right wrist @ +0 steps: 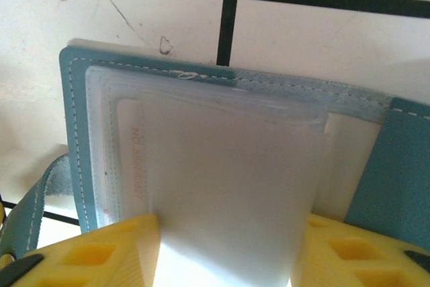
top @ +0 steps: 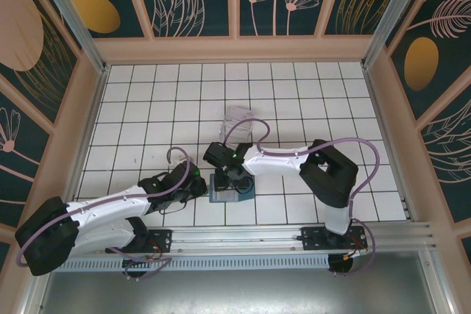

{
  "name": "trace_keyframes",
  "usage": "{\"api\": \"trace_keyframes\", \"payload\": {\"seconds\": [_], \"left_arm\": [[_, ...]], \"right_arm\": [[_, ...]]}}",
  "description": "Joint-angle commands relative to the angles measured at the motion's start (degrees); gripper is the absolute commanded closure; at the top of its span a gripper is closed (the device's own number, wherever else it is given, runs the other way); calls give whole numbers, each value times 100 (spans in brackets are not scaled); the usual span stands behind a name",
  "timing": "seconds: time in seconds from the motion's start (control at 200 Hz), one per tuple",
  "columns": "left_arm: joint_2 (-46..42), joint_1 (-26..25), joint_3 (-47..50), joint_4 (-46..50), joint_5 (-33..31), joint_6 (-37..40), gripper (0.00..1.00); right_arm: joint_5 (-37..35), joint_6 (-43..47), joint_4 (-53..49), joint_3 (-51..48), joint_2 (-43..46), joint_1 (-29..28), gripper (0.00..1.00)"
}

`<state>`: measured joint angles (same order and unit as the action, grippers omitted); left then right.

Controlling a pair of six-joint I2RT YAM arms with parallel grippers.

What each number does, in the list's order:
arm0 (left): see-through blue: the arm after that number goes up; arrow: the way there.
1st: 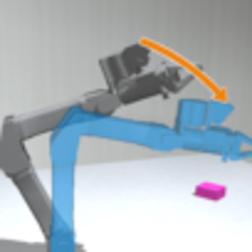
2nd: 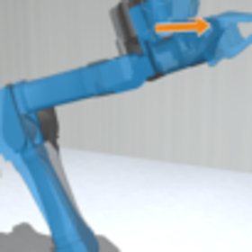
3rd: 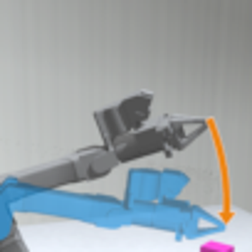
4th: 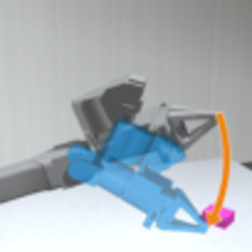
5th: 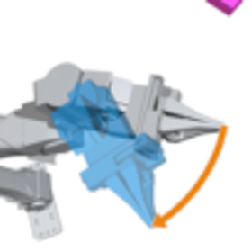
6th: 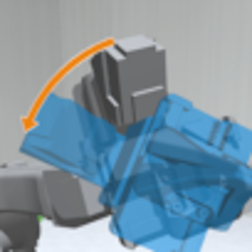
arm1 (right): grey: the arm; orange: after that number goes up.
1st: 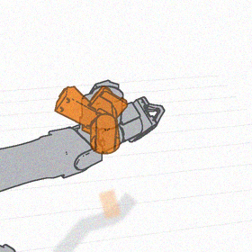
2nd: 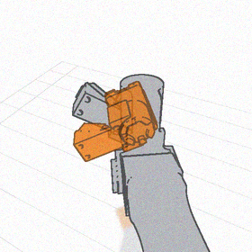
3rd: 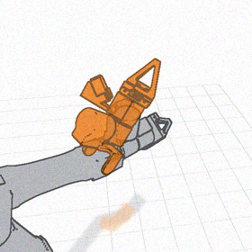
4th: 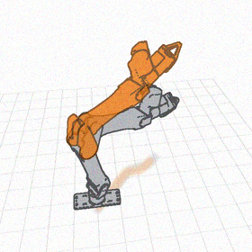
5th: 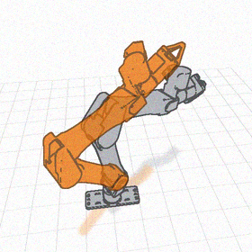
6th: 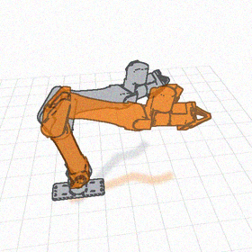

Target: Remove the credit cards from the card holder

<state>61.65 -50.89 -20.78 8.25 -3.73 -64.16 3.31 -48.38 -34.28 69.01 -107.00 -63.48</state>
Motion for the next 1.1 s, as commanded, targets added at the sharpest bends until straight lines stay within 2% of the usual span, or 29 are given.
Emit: {"api": "trace_keyframes", "payload": {"seconds": [0.0, 0.235, 0.44, 0.63, 1.096], "left_arm": [[11, 40, -94, 152, -45, 64, 88], [579, 36, -484, -306, 503, 516, 87], [1258, 38, -1022, -223, 788, 747, 88], [1861, 40, -1300, -293, 1091, 688, 89], [2434, 36, -1768, 68, 1287, 945, 89]], "right_arm": [[-295, 10, -320, -4, -151, -51, 55], [-274, 31, 261, -400, 296, -36, 67], [-120, 17, 1084, -1107, 847, 128, 68], [491, -120, 2431, -2116, 1421, 393, 68], [1240, -375, 4386, -3573, 1989, 732, 67]]}}
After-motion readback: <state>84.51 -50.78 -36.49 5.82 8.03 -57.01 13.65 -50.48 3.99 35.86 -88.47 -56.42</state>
